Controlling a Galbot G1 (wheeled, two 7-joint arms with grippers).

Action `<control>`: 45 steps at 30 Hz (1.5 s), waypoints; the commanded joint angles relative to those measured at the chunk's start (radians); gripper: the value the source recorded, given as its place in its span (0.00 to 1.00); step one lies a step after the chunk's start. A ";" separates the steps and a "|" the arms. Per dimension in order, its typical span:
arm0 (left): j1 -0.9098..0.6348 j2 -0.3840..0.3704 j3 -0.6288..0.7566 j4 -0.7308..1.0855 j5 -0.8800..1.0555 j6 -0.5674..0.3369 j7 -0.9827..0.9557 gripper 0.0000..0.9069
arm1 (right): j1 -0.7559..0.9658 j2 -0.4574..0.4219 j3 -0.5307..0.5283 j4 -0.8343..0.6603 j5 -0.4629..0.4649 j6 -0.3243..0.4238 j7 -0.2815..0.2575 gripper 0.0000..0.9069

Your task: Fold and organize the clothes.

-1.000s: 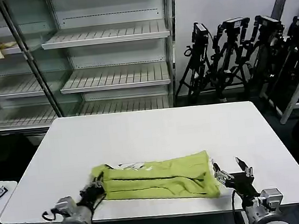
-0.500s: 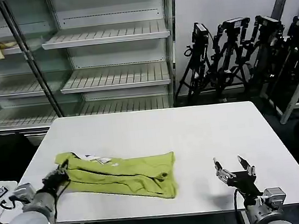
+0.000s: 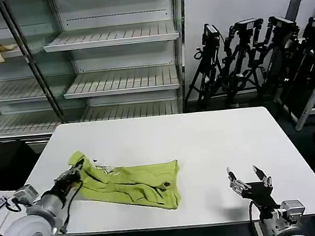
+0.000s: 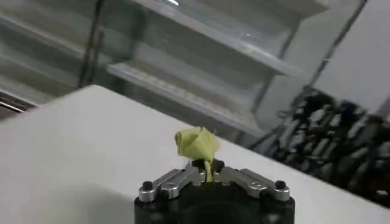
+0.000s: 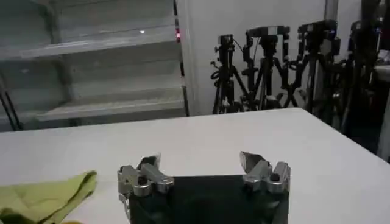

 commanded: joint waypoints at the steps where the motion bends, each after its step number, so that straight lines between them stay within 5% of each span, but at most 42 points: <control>1: -0.035 -0.042 0.153 -0.113 -0.122 0.016 0.003 0.07 | -0.020 0.002 0.017 0.006 0.001 0.004 -0.002 1.00; 31: -0.157 -0.244 0.578 0.097 0.275 -0.033 0.015 0.08 | -0.051 -0.029 0.059 0.018 0.042 0.017 -0.008 1.00; 33: -0.165 -0.247 0.587 0.105 0.281 -0.031 0.015 0.12 | -0.050 -0.029 0.060 0.019 0.043 0.017 -0.008 1.00; 35: -0.169 -0.250 0.589 0.107 0.283 -0.025 0.019 0.36 | -0.051 -0.029 0.062 0.019 0.047 0.017 -0.008 1.00; 36: -0.170 -0.251 0.589 0.106 0.282 -0.022 0.020 0.36 | -0.051 -0.029 0.062 0.019 0.047 0.017 -0.008 1.00; 37: -0.171 -0.251 0.589 0.105 0.282 -0.022 0.022 1.00 | -0.051 -0.028 0.062 0.018 0.046 0.017 -0.008 1.00; 45: -0.172 -0.248 0.575 0.079 0.271 -0.020 0.051 1.00 | -0.049 -0.026 0.054 0.019 0.043 0.017 -0.008 1.00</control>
